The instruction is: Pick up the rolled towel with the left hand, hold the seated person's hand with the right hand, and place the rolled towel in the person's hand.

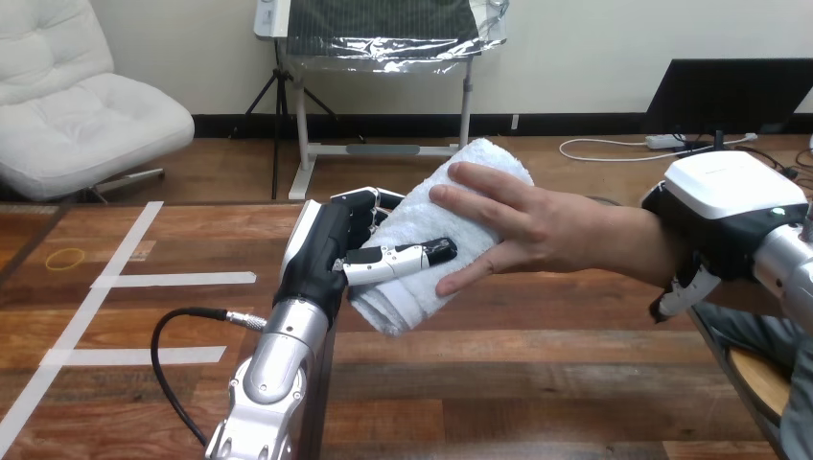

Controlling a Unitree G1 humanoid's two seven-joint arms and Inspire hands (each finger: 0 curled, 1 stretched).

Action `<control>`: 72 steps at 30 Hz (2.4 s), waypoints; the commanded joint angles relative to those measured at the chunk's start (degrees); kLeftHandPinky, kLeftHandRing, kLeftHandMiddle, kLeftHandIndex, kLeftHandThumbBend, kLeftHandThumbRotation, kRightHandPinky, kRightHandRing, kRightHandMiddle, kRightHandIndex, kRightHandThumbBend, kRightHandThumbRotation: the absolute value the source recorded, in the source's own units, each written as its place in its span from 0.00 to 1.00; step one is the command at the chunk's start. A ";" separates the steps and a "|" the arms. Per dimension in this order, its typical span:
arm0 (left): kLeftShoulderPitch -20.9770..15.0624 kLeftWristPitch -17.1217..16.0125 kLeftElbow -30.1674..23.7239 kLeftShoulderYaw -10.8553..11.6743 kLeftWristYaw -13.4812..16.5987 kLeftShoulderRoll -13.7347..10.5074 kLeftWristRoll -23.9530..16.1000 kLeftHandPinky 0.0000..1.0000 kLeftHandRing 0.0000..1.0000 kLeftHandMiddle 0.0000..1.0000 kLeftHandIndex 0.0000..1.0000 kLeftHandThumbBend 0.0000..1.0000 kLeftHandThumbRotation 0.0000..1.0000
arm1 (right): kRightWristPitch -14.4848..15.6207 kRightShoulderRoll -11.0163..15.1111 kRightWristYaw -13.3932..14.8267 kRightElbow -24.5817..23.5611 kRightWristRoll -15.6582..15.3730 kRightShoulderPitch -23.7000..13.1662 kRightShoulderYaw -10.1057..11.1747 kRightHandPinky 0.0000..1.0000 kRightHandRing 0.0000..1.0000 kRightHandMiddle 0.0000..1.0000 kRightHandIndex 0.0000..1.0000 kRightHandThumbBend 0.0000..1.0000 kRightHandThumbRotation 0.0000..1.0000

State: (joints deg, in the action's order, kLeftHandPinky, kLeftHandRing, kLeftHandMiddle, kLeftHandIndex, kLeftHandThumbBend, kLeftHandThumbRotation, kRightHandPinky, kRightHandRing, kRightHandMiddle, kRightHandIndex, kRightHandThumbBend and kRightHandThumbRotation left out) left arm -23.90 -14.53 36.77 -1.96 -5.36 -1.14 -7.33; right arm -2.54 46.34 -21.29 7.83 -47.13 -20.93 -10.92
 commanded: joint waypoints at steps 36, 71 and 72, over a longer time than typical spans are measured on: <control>-2.36 0.16 -9.57 -2.11 -12.79 -10.30 -0.30 0.62 0.67 0.72 0.76 0.68 0.26 | 4.65 2.86 -7.51 -15.99 3.30 1.65 5.99 0.96 1.00 1.00 0.97 0.87 0.18; 6.01 -9.05 -6.50 5.62 -14.55 -20.75 5.04 0.63 0.68 0.74 0.78 0.66 0.28 | 10.15 1.99 -10.15 -30.36 9.35 12.34 18.69 0.92 0.99 0.99 0.93 0.88 0.09; 6.20 -9.20 -6.49 5.71 -14.55 -20.86 5.16 0.63 0.68 0.74 0.78 0.66 0.28 | 10.26 1.90 -10.14 -30.78 9.69 12.68 19.01 0.92 0.99 0.99 0.93 0.87 0.08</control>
State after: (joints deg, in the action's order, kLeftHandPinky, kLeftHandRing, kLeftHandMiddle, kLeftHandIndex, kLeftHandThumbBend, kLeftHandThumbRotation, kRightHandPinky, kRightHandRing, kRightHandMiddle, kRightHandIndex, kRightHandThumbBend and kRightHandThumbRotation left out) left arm -16.98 -20.90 29.95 2.25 -19.82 -20.72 -3.71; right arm 7.26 47.80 -31.73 -17.72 -39.05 -8.09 4.09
